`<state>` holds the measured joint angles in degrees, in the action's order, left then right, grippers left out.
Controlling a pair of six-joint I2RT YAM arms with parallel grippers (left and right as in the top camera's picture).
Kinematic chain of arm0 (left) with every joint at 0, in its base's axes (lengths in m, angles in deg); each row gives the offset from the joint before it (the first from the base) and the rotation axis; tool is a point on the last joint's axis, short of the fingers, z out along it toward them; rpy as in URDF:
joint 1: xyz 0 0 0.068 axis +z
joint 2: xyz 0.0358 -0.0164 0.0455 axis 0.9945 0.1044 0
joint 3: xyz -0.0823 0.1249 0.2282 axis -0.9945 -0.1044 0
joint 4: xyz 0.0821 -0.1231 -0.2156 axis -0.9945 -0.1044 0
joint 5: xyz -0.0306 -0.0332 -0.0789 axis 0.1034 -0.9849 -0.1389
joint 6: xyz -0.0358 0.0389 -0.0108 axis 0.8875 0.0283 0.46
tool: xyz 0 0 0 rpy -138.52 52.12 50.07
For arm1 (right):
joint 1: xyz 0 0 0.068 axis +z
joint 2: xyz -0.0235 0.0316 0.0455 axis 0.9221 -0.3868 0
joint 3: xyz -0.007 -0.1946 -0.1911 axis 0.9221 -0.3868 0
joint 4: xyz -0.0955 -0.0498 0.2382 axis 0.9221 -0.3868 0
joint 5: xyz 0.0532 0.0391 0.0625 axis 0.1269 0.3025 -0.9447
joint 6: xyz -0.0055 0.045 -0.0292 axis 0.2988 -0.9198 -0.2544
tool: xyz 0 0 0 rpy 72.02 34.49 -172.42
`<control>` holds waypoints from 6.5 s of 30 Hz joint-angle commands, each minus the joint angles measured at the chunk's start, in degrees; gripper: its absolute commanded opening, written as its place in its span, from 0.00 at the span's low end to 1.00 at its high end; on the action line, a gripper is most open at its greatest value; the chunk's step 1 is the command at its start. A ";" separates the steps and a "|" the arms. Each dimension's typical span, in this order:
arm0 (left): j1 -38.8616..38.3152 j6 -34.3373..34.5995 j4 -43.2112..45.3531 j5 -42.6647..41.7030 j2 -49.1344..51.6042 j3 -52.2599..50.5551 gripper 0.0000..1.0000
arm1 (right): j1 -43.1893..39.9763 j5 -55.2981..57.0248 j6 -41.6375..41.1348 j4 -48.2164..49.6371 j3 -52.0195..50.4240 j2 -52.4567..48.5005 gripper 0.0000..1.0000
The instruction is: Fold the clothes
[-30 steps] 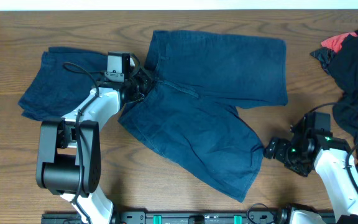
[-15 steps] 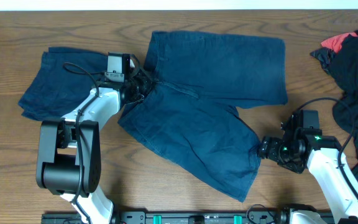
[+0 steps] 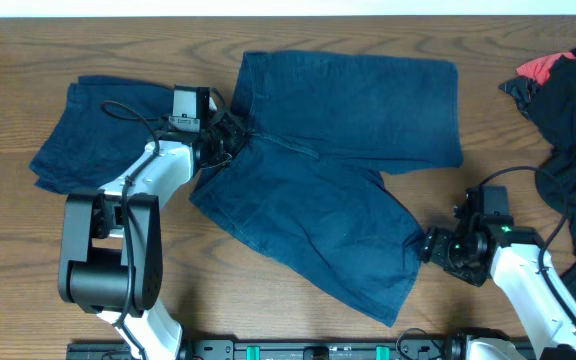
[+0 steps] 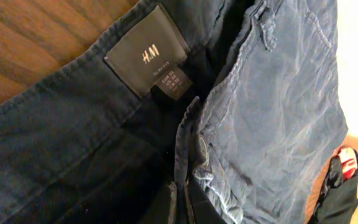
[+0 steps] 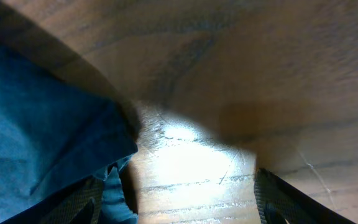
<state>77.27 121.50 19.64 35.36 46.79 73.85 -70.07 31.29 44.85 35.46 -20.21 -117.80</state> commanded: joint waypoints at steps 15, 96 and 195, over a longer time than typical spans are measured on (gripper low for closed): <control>0.46 0.26 -3.08 0.44 0.35 1.22 0.06 | 3.63 3.91 -2.58 0.87 -0.96 0.28 0.77; 7.41 -14.08 -17.59 11.19 -2.67 1.20 0.06 | 4.46 22.53 -1.05 -2.01 8.41 -8.44 0.92; 7.67 -5.95 -26.14 23.41 -29.11 -28.02 0.07 | 53.40 -9.49 -66.66 -2.32 9.29 -3.45 0.99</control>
<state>84.70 115.44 -6.11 58.25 17.37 46.29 -16.76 23.14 -10.68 33.12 -10.70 -121.93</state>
